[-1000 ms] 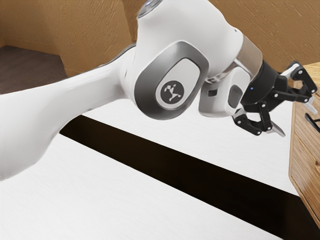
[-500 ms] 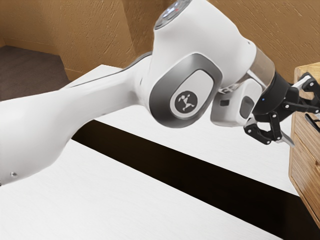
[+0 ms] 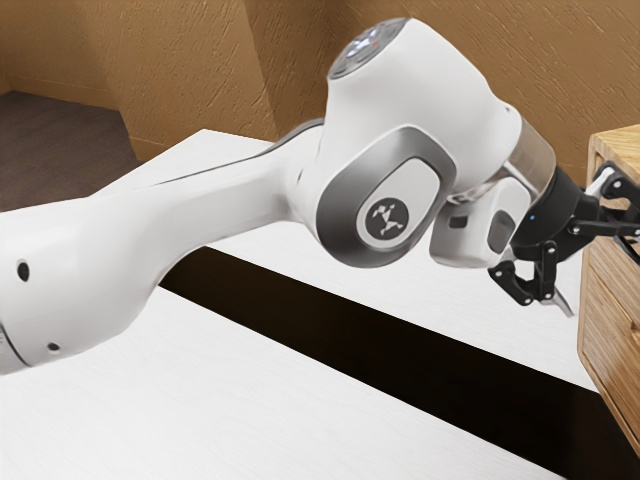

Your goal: Pull the drawer handle with one arm to open the drawer

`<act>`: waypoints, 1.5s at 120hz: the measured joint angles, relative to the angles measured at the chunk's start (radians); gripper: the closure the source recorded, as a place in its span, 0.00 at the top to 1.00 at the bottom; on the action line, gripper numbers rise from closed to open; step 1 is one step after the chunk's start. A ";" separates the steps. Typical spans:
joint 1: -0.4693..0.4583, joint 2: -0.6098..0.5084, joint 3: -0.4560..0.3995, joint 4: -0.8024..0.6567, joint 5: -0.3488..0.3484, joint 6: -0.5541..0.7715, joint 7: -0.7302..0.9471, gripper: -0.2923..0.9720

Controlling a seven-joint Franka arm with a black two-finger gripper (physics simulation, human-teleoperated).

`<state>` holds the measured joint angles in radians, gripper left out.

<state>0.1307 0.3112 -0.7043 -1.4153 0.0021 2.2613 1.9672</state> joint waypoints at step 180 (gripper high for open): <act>-0.006 -0.139 0.058 -0.131 -0.023 -0.007 -0.016 0.55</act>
<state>0.1251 0.1722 -0.6460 -1.5464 -0.0213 2.2544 1.9517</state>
